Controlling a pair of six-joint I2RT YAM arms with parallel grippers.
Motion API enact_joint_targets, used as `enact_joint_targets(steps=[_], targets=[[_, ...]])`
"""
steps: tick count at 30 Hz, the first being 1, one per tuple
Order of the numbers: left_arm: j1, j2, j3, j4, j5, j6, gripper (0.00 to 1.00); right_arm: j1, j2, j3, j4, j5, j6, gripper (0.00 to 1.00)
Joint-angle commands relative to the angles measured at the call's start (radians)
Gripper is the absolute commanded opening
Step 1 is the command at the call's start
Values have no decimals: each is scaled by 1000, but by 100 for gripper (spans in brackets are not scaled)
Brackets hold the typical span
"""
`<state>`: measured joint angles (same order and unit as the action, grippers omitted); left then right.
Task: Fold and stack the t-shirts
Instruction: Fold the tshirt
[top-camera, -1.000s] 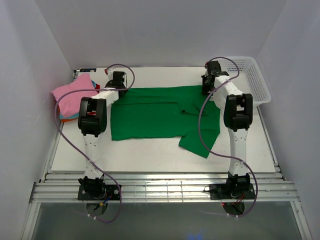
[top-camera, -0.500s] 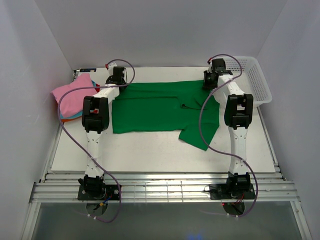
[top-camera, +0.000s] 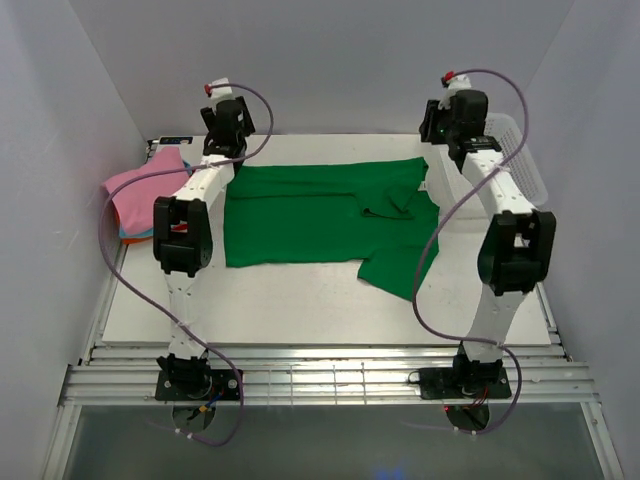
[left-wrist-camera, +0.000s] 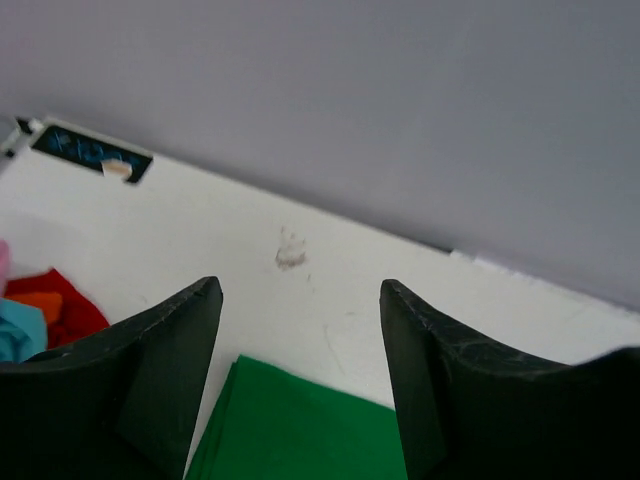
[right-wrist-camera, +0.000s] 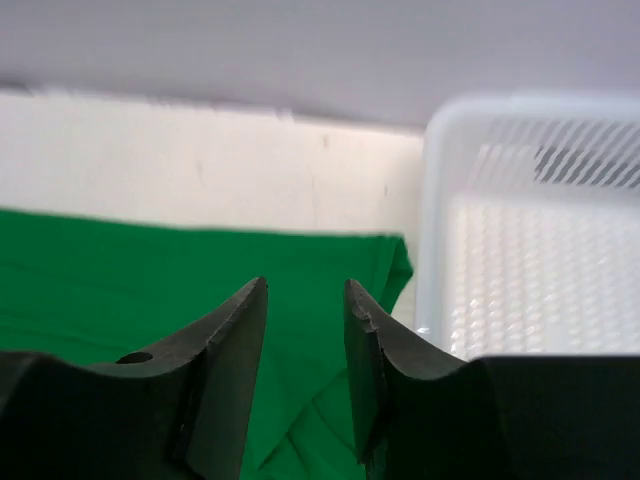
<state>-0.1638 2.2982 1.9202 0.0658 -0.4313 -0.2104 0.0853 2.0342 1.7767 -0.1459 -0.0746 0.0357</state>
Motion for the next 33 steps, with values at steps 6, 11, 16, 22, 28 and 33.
enact_joint_targets(steps=[6,11,16,22,28,33], targets=[[-106,-575,-449,-168,-64,-180,73,11,-486,-270,-4,-30,27,43],[-147,-733,-806,-259,-37,-345,70,60,-736,-603,8,1,56,42],[-174,-821,-1010,-313,-84,-429,68,200,-887,-845,-46,117,118,42],[-187,-875,-1125,-363,-103,-457,67,408,-924,-925,-178,357,184,40],[-191,-899,-1185,-365,-124,-475,67,528,-911,-964,-331,525,312,38],[-191,-870,-1198,-354,-121,-474,67,593,-890,-913,-444,621,372,38]])
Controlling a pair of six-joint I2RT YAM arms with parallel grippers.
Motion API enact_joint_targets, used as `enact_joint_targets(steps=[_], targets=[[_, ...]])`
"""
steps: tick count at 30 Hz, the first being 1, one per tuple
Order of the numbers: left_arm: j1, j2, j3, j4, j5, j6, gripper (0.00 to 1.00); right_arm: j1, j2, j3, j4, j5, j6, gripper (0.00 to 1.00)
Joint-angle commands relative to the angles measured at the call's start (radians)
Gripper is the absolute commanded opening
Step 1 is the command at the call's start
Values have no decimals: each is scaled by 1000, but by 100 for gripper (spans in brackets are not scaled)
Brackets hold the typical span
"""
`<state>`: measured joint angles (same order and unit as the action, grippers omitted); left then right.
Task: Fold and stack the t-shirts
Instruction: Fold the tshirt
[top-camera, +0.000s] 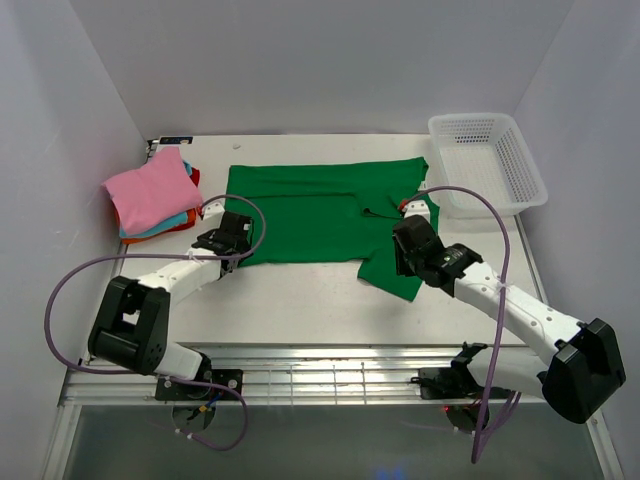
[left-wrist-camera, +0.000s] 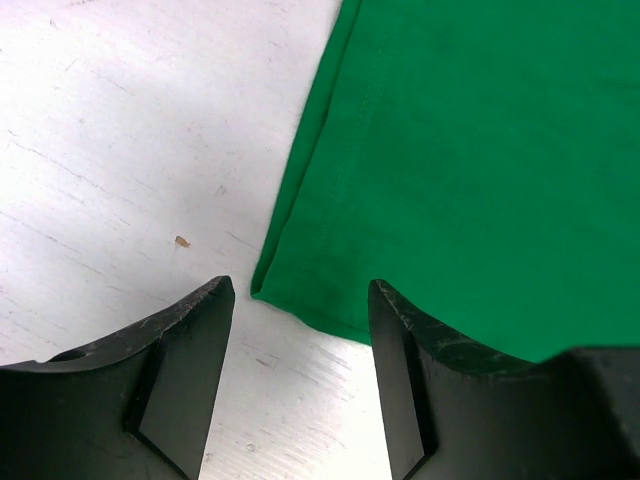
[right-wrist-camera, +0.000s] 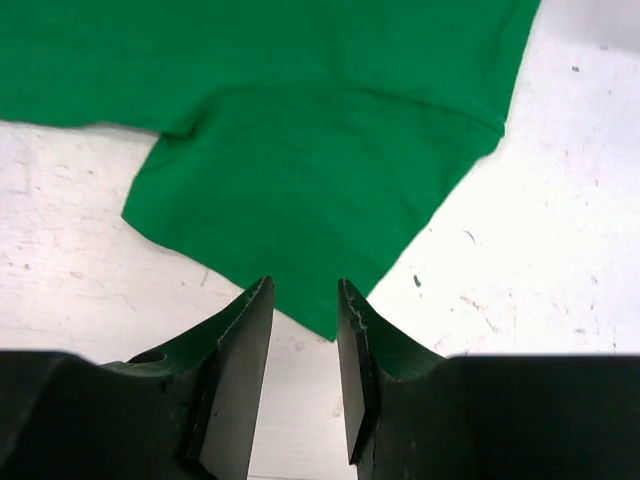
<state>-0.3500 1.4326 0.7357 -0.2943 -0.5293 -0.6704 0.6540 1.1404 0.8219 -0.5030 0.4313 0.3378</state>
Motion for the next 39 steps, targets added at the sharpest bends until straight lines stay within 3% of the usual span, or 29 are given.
enact_joint_targets(steps=[1,11,19,34,39], targets=[[-4,3,-16,9,-20,-15,67,30,5,48,-95,119,75,38],[-4,45,-21,0,2,-24,59,81,53,62,-224,172,174,37],[-4,22,-35,-40,-67,-34,57,110,113,40,-216,170,204,36],[-4,3,-56,-34,-66,-38,56,119,183,48,-241,184,236,36],[-4,61,-33,-28,-55,-37,45,119,180,51,-252,195,240,36]])
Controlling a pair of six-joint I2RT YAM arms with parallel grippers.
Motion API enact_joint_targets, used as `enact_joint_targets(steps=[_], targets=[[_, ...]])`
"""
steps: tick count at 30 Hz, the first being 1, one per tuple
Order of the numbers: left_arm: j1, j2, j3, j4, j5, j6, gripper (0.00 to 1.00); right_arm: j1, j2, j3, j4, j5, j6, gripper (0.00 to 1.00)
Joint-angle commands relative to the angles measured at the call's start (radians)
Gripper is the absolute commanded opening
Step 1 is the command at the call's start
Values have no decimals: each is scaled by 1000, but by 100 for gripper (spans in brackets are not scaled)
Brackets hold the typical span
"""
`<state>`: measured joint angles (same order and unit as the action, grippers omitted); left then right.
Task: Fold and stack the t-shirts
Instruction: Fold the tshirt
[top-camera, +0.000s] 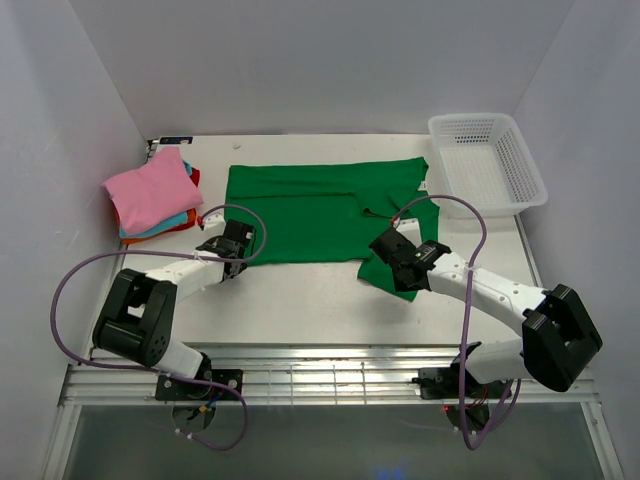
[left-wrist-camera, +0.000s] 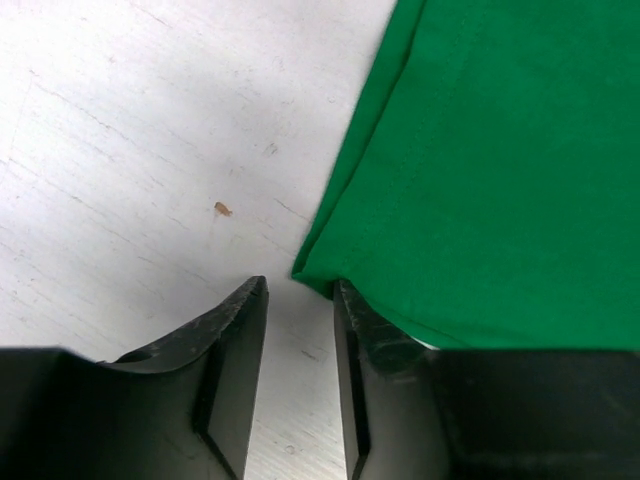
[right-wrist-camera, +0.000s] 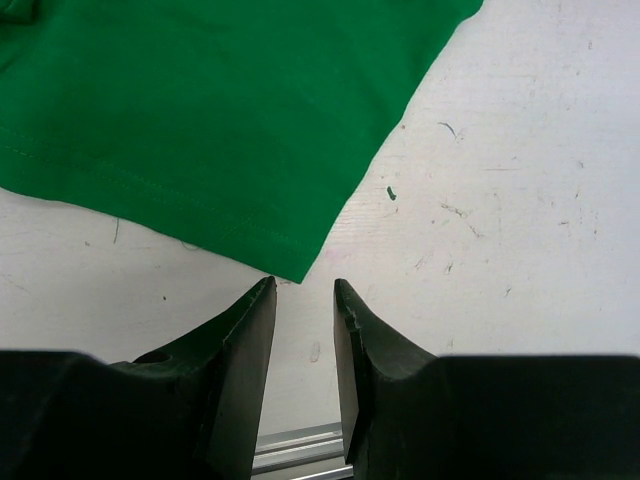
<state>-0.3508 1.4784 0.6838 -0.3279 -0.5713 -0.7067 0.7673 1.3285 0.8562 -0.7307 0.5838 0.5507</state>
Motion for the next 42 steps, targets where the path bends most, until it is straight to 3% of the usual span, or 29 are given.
enact_joint_targets(steps=[1,10,21,32,42], targets=[[-4,23,23,7,-12,3,43,6,-8,18,-27,48,31,36],[-4,68,49,7,-9,12,24,6,-8,14,-39,59,38,36],[-4,43,49,-7,-16,19,24,4,133,-17,20,36,48,46],[-4,14,43,-14,-30,29,24,-28,239,-20,123,37,32,46],[-2,26,48,-14,-22,30,24,-53,207,-98,129,4,52,46]])
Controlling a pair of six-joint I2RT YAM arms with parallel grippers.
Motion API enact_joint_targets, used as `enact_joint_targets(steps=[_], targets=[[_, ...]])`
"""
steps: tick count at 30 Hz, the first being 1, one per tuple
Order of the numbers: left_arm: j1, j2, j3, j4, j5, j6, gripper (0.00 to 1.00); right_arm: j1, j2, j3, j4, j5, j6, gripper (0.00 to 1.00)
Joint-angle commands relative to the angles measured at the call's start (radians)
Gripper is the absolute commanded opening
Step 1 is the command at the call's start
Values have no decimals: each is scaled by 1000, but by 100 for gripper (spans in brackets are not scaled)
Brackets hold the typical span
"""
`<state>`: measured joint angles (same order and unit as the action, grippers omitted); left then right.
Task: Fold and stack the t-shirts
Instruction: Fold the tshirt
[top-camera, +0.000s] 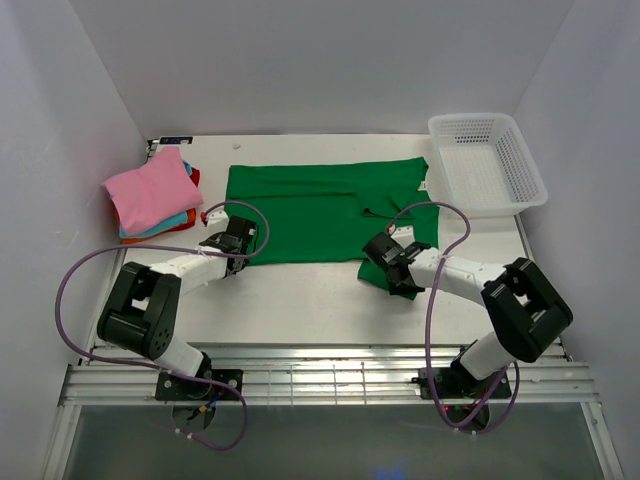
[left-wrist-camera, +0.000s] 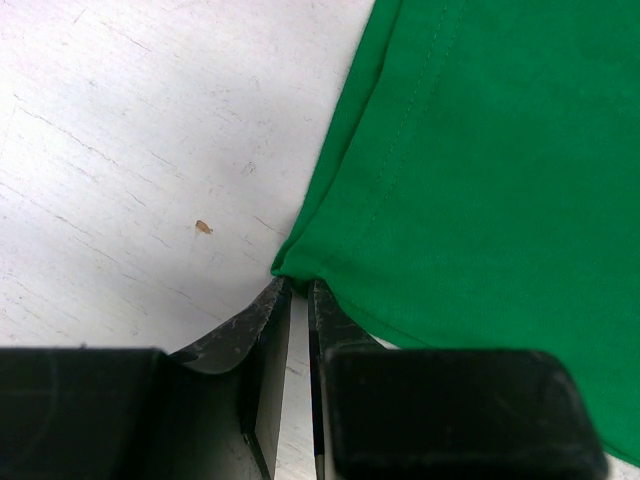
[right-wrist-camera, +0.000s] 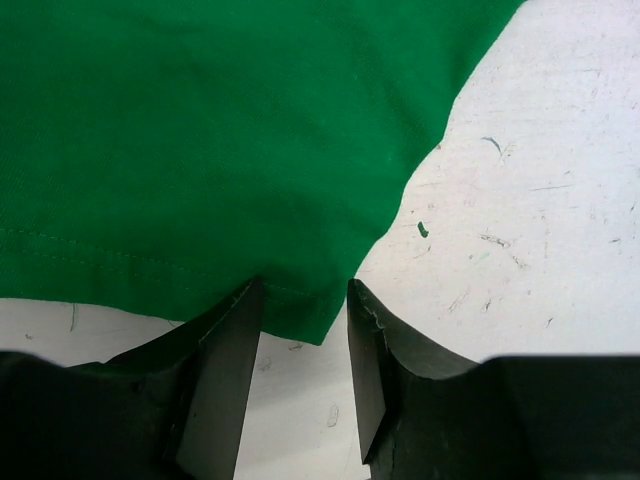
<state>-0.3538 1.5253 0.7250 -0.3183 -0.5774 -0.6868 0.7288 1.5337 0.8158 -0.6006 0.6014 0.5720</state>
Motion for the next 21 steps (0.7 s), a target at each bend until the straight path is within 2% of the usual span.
enact_joint_targets(steps=[1,9,13,16,21], targets=[[1,-20,8,-24,-16,10,24,-14,-1,-66,-2,-21,32,46],[1,-24,8,-28,-19,10,24,-8,-24,-107,-16,-81,39,43],[1,-25,13,-31,-22,10,24,-3,-35,-116,-21,-97,42,32],[1,-30,13,-33,-22,12,24,0,-37,-116,-31,-110,42,29],[1,-37,14,-34,-21,13,24,14,-47,-124,-65,-115,68,33]])
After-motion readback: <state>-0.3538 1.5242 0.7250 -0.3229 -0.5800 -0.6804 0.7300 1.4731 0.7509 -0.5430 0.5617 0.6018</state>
